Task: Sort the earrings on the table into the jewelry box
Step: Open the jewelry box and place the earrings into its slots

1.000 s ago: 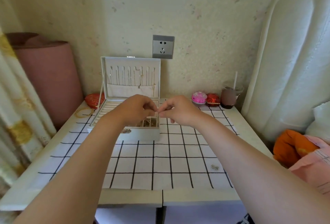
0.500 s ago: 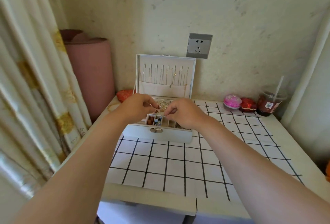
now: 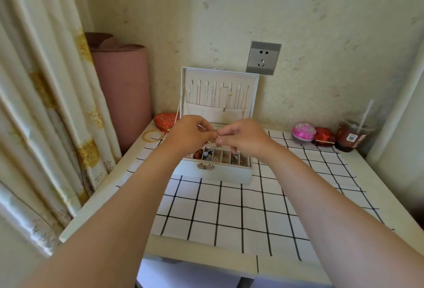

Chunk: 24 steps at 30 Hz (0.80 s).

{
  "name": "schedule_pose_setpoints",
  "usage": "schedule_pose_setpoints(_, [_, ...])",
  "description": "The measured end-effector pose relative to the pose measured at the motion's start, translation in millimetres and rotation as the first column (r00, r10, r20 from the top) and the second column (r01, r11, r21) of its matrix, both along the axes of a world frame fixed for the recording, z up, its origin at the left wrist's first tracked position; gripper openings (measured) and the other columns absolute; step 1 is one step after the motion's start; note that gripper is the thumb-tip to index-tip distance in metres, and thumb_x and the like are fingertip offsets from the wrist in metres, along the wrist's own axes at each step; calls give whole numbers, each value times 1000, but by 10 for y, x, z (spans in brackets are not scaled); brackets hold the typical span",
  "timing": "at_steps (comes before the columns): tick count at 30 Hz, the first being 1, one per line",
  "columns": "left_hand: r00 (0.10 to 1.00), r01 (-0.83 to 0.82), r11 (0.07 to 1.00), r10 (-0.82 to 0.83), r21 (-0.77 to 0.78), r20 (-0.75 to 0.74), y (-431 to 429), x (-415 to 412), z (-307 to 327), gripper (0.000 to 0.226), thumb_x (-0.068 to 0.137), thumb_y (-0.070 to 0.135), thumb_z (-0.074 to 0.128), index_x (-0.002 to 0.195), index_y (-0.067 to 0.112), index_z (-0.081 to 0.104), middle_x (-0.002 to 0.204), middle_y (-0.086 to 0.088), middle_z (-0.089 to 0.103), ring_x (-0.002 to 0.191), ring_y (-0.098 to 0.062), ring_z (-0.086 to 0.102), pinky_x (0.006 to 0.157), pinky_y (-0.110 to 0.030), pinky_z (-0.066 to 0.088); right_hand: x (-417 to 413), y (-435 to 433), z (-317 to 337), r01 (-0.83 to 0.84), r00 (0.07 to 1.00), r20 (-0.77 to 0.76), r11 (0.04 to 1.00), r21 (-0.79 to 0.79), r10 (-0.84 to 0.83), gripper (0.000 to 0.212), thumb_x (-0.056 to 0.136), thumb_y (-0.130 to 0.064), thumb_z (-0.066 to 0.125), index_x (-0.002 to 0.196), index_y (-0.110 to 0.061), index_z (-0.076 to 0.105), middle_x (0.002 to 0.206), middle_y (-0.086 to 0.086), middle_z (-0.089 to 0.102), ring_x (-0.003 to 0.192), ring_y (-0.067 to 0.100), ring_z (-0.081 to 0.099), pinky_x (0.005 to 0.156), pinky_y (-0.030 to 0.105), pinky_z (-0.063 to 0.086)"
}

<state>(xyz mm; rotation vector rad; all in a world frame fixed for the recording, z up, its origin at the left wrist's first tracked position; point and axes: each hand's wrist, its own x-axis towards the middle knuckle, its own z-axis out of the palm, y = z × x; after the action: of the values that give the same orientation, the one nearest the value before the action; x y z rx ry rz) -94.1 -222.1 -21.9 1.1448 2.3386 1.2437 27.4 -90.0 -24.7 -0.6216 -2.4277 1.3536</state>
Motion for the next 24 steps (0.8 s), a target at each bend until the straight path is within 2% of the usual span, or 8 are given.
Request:
schedule_pose_setpoints(3, [995, 39, 996, -46, -81, -87, -9, -9, -46, 8, 86, 32, 72, 88, 24, 70, 90, 6, 71, 83, -12, 65, 73, -28, 52, -35, 31, -99, 24, 1000, -11, 998, 58, -24, 10, 84, -19, 79, 94, -21, 79, 87, 2, 77, 49, 5, 57, 57, 21, 49])
schedule_pose_setpoints(6, [957, 54, 968, -120, -245, -265, -52, -29, -120, 19, 91, 40, 64, 105, 29, 71, 109, 9, 69, 106, -13, 60, 90, -33, 50, -85, 36, -216, -16, 998, 63, 971, 240, 1, 6, 82, -25, 79, 84, -31, 80, 81, -15, 72, 72, -1, 64, 73, 26, 53])
schedule_pose_setpoints(9, [919, 66, 929, -199, -365, -339, -95, -21, -187, 30, 90, 41, 64, 119, 31, 69, 127, 2, 60, 125, -18, 47, 97, -35, 42, -102, 28, -285, -84, 987, 160, 928, 363, 27, 8, 83, -26, 75, 86, -31, 80, 88, -15, 73, 86, 6, 66, 86, 39, 55])
schedule_pose_setpoints(12, [912, 103, 905, -251, -413, -323, -109, -20, -214, 35, 89, 42, 66, 122, 31, 67, 126, -2, 56, 117, -19, 49, 88, -31, 41, -76, 27, -267, -127, 976, 216, 898, 422, 36, 12, 87, -23, 72, 94, -27, 81, 101, -12, 73, 95, 10, 64, 90, 37, 53])
schedule_pose_setpoints(15, [904, 99, 909, -252, -404, -346, -115, 5, -201, 36, 88, 46, 65, 121, 32, 66, 125, 0, 53, 114, -18, 50, 89, -32, 43, 18, 68, -205, -99, 984, 175, 919, 380, 34, 14, 90, -20, 71, 101, -25, 79, 107, -14, 71, 96, 1, 61, 82, 14, 44])
schedule_pose_setpoints(17, [902, 97, 921, -242, -378, -358, -88, 65, -185, 37, 88, 46, 65, 122, 31, 65, 124, 2, 52, 114, -18, 50, 91, -35, 46, 141, 115, -151, -91, 984, 176, 928, 362, 27, 14, 90, -19, 72, 101, -25, 78, 96, -20, 67, 85, -9, 57, 71, 5, 36])
schedule_pose_setpoints(20, [889, 148, 936, -267, -319, -372, 13, 242, -145, 37, 85, 47, 67, 117, 28, 66, 114, 5, 54, 107, -15, 54, 90, -35, 50, 389, 190, -71, -113, 978, 207, 926, 361, 38, 12, 88, -18, 73, 92, -28, 79, 86, -23, 67, 82, -8, 58, 68, 7, 38])
schedule_pose_setpoints(24, [860, 271, 917, -367, -292, -354, 179, 645, -93, 28, 84, 47, 66, 105, 29, 67, 97, 13, 58, 92, -11, 58, 82, -32, 50, 802, 266, -52, -162, 939, 339, 935, 316, 48, 16, 84, -16, 76, 83, -32, 77, 80, -19, 68, 75, -3, 63, 68, 13, 45])
